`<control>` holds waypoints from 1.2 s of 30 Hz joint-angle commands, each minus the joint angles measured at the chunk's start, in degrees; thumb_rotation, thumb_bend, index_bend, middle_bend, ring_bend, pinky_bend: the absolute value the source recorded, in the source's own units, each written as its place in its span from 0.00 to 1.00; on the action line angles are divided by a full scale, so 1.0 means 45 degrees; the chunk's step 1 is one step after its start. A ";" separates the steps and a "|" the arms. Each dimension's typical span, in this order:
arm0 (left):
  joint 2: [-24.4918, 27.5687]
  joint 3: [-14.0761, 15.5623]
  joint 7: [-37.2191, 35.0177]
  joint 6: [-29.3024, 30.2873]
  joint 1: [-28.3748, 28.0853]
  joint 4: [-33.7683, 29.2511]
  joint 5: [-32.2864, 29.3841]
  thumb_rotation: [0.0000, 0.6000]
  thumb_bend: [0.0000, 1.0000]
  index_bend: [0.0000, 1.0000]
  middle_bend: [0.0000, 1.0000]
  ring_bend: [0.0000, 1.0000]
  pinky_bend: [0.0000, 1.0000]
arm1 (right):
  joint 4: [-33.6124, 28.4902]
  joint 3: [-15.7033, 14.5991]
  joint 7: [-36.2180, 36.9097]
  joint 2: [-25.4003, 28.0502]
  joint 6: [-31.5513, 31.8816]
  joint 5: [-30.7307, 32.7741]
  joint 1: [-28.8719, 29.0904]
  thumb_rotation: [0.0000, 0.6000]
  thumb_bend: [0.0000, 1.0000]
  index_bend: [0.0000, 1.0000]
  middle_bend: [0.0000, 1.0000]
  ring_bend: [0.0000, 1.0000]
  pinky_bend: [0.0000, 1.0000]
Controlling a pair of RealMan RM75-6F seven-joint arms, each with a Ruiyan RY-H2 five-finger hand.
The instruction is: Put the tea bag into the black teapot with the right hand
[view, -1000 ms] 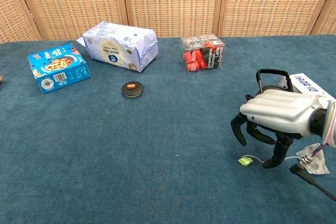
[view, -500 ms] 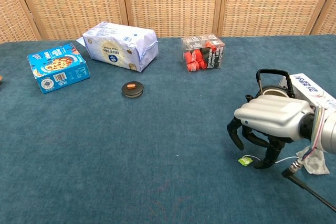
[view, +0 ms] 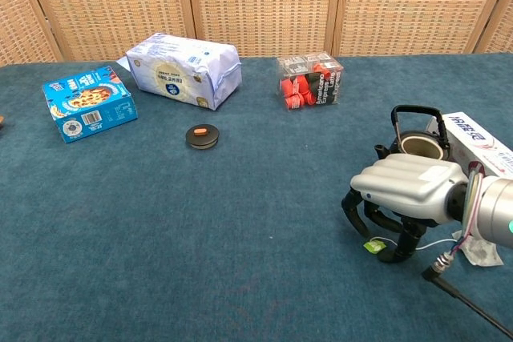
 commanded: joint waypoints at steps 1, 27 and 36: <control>-0.0012 0.0004 -0.0043 0.0013 0.0011 0.0044 -0.0010 1.00 0.07 0.00 0.00 0.00 0.00 | 0.0051 -0.0007 -0.0018 -0.0042 0.0027 0.0090 0.0042 1.00 0.38 0.59 0.88 0.94 0.96; -0.0075 0.0042 -0.0051 -0.0155 -0.0069 0.0165 -0.0078 1.00 0.07 0.00 0.00 0.00 0.00 | 0.0148 -0.0091 0.0164 -0.0104 0.0101 0.0500 0.0364 1.00 0.47 0.61 0.89 0.94 0.97; -0.0073 0.0045 -0.0069 -0.0182 -0.0081 0.0198 -0.0107 1.00 0.07 0.00 0.00 0.00 0.00 | 0.0247 -0.0100 0.0325 -0.0255 0.0127 0.0485 0.0442 1.00 0.50 0.63 0.89 0.94 0.97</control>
